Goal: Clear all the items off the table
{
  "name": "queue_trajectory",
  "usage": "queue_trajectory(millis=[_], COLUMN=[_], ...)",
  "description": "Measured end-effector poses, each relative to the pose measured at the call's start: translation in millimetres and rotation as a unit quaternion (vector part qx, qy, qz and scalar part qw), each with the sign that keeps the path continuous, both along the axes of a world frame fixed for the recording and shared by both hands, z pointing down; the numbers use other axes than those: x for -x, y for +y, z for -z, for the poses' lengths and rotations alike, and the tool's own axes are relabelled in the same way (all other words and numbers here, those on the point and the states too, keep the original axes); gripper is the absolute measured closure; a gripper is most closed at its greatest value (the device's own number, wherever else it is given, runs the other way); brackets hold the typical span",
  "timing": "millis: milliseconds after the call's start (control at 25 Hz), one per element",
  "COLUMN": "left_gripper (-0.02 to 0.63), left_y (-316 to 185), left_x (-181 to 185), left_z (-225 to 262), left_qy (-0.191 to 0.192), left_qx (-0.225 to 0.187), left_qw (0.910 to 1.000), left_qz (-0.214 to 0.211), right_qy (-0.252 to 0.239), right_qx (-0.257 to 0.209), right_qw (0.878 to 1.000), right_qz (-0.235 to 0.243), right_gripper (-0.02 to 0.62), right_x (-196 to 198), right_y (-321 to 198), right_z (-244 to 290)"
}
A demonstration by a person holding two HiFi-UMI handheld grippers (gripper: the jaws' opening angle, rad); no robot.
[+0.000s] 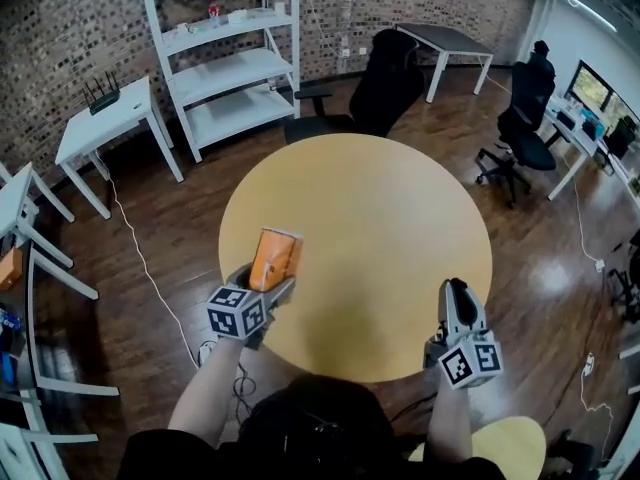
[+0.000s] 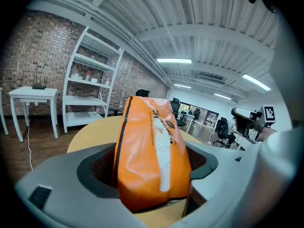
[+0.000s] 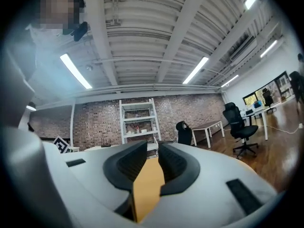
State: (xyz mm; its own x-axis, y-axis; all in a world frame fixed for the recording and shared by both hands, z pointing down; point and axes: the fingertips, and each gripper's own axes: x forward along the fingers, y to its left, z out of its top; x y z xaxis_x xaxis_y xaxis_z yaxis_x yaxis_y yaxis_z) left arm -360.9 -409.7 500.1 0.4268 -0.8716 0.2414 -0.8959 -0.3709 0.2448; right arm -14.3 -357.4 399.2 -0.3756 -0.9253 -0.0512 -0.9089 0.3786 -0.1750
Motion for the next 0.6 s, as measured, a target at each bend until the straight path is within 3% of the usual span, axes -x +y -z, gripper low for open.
queue_trajectory(millis=[160,320,600], left_gripper=[0.213,0.213,0.213], left_y=[3.1,2.8,-9.5], left_x=[24.1,32.6,37.5], left_z=[-8.2,-27.7,-100.9], left_qy=[0.003,0.005,-0.036], left_qx=[0.014,0.041,0.139], left_qw=[0.9994,0.9982,0.9894], left_qz=[0.031,0.044,0.024], right_qy=[0.010,0.011,0.042], right_qx=[-0.001,0.019,0.072], right_qw=[0.999,0.999,0.996], right_qz=[0.038,0.045,0.037], right_gripper=[0.518,0.518,0.518], right_x=[29.1,34.5,54.9], right_y=[-16.2,-25.5,-24.4], right_z=[2.0,-10.5,-42.2])
